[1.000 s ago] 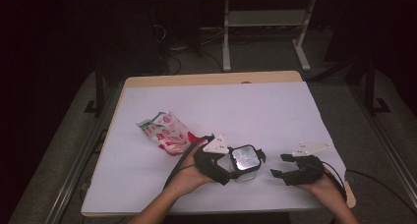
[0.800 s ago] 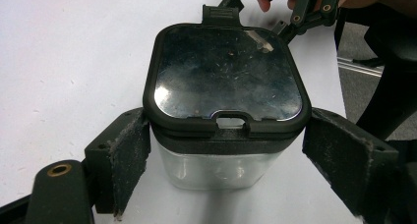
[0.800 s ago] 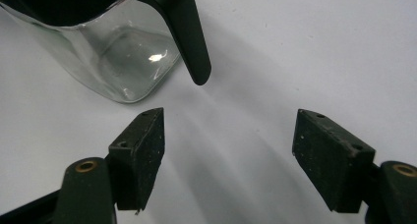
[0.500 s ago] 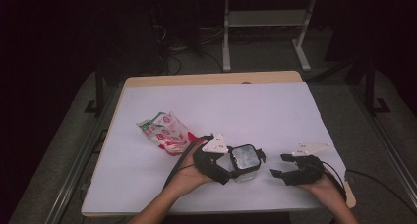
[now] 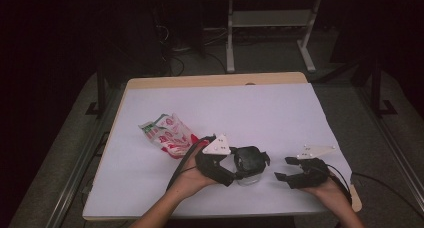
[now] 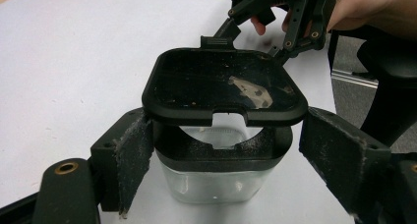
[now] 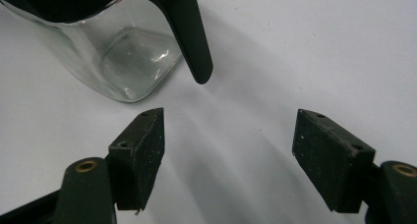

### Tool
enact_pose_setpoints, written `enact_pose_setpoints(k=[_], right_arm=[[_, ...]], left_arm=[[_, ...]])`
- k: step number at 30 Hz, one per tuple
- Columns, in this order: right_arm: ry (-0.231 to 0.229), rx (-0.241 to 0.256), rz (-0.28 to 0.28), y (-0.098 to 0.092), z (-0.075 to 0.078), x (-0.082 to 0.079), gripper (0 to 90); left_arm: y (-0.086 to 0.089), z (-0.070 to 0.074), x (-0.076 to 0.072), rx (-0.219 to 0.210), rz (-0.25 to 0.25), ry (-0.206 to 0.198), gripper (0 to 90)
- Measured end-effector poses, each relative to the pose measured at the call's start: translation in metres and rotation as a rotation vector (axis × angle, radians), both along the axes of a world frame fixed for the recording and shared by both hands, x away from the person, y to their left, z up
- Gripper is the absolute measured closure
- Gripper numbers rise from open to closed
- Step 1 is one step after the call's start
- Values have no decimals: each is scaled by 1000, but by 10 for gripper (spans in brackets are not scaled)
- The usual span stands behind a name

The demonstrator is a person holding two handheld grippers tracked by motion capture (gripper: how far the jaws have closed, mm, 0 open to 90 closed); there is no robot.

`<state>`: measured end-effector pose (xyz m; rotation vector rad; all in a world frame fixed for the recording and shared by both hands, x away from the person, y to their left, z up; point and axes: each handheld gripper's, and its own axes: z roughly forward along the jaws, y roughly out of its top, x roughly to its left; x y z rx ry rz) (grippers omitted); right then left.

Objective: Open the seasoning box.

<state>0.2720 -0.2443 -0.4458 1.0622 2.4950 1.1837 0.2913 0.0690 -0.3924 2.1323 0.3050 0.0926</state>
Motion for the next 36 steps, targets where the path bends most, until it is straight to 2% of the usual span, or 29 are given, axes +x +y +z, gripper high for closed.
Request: enact_pose_setpoints(k=[3,5,11,12,16,19,20,21,24,25,26,28,29,32,33,36], right_arm=[[-6,0,4,0,0,0,278],[2,0,1,0,0,0,278],[0,4,0,-1,0,0,278],[0,4,1,-1,0,0,278],[-2,7,4,-1,0,-1,278],[-2,8,5,-1,0,0,278],[-2,8,5,-1,0,0,278],[-3,9,7,-1,0,0,278],[-6,9,10,0,0,-1,278],[-6,9,10,0,0,-1,278],[1,9,9,1,-1,-2,278],[6,10,7,2,0,-2,278],[5,11,9,2,0,-2,278],[4,9,14,1,-1,-2,278],[4,10,14,1,-1,-2,278],[7,14,9,1,0,-2,278]], left_arm=[[1,1,0,-14,-7,-2,218],[1,3,0,-21,-21,-12,277],[1,3,0,-32,-18,-12,335],[1,3,0,-32,3,-15,361],[3,4,1,-45,19,3,511],[3,3,3,-50,17,10,614],[3,3,4,-49,22,10,614],[3,3,4,-43,22,5,688],[1,4,6,-32,16,11,783],[1,5,7,-36,12,10,783],[1,5,7,-41,8,18,836],[-1,6,8,-37,-2,28,889],[-2,8,10,-23,-4,30,895],[-2,9,12,-25,-11,41,898],[-3,12,14,-17,-24,33,898],[-4,15,14,-24,-30,31,899]])
